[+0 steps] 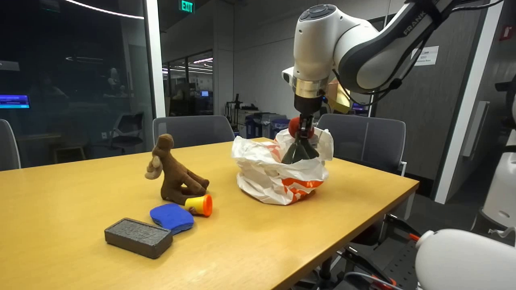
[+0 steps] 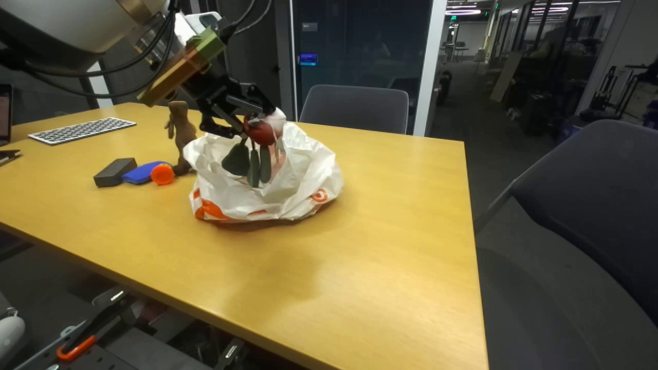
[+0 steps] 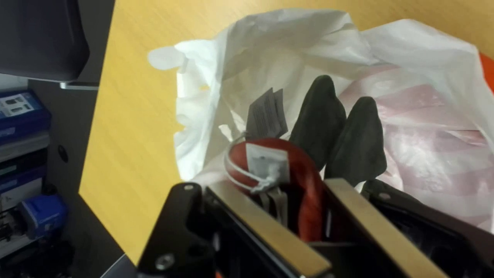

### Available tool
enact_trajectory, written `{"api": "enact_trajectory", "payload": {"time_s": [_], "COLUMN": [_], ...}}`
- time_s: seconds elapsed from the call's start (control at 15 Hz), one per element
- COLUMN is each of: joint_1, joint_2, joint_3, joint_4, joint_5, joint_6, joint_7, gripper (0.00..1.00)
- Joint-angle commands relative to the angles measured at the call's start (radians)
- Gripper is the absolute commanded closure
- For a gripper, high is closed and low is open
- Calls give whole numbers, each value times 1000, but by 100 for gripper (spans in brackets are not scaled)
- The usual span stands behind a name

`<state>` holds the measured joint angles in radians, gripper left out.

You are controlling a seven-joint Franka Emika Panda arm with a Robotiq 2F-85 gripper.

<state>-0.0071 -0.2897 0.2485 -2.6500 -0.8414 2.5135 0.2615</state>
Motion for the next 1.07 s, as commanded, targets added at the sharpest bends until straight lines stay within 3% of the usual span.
{"api": "enact_trajectory", "payload": {"time_s": [0.0,0.13,0.4,0.47,0.6,1.0], "joint_1": [104,120,107,103,111,143], "joint_2": [45,75,141,153,166,14], "joint_3": [-87,-99,-101,-98,-108,-99], "joint_4": [2,6,10,15,13,-7], "joint_5": [233,322,360,365,413,531], "joint_6": [33,54,172,180,205,151], "joint_7": [-205,-278,-321,-305,-345,-399], "gripper": [100,100,100,75,69,22]}}
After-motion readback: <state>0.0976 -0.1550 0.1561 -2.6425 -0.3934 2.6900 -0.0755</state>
